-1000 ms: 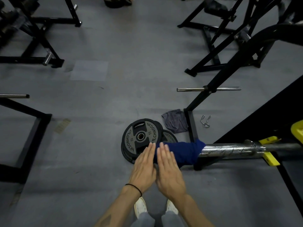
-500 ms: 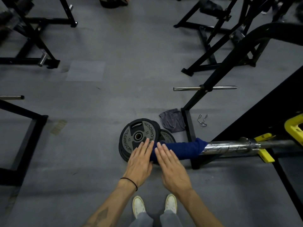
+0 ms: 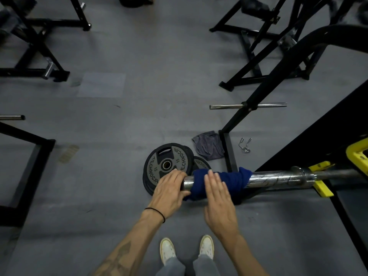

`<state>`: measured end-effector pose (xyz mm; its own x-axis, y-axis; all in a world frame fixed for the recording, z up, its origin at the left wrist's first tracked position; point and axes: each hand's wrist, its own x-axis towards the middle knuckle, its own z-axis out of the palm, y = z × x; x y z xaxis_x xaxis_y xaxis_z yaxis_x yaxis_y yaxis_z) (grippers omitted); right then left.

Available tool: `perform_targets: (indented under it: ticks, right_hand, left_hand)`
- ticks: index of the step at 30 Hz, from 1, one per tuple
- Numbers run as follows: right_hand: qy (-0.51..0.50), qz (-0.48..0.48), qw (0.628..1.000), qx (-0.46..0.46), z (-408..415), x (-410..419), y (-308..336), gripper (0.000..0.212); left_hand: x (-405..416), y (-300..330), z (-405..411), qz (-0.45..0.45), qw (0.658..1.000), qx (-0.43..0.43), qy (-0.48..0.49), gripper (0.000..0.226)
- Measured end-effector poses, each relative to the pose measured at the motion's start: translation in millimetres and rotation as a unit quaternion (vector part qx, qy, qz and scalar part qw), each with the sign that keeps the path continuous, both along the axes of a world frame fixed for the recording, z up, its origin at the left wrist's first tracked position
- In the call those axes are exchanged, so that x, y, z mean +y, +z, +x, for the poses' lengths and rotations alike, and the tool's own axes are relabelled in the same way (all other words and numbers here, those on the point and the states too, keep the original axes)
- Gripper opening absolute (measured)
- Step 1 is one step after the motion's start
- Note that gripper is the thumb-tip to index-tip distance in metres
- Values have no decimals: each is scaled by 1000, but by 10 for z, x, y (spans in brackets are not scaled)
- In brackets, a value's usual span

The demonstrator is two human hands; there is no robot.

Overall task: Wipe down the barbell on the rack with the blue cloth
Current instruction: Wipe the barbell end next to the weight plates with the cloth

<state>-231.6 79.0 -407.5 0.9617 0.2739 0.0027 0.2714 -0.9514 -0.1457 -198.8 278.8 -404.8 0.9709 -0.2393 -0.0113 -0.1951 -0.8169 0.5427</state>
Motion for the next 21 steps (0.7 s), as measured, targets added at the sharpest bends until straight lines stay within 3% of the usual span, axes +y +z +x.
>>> perform_targets:
  ticks: [2,4,6,8,10,12,16,21]
  right_hand:
    - [-80,37,996,14,8,87,31,116]
    - [-99,70,992,19,-5,300,46,119]
    - [-52,89,994,25,-40,496,64,116]
    - [4,96,995,32,-53,505,69,110]
    - [62,37,997,19,32,321,92,107]
    - [78,-20,997,15,145,100,86,108]
    - [-55,17,998,8,152,238,118,113]
    - [92,-4,996,-12,-19,371,68,106]
  left_hand:
    - [28,-20,29,-3,1000,18,-7,50]
    - [50,-34,53,9,999,40,-13,48]
    - [51,-20,84,10,998,63,-12,40]
    - [9,50,130,-5,990,138,16,36]
    - [-40,100,182,-60,963,249,80,50]
    - [-82,95,185,-114,936,303,139,64]
    - [-109,27,90,-171,934,251,188,48]
    - [-24,-69,-40,-214,932,219,194,28]
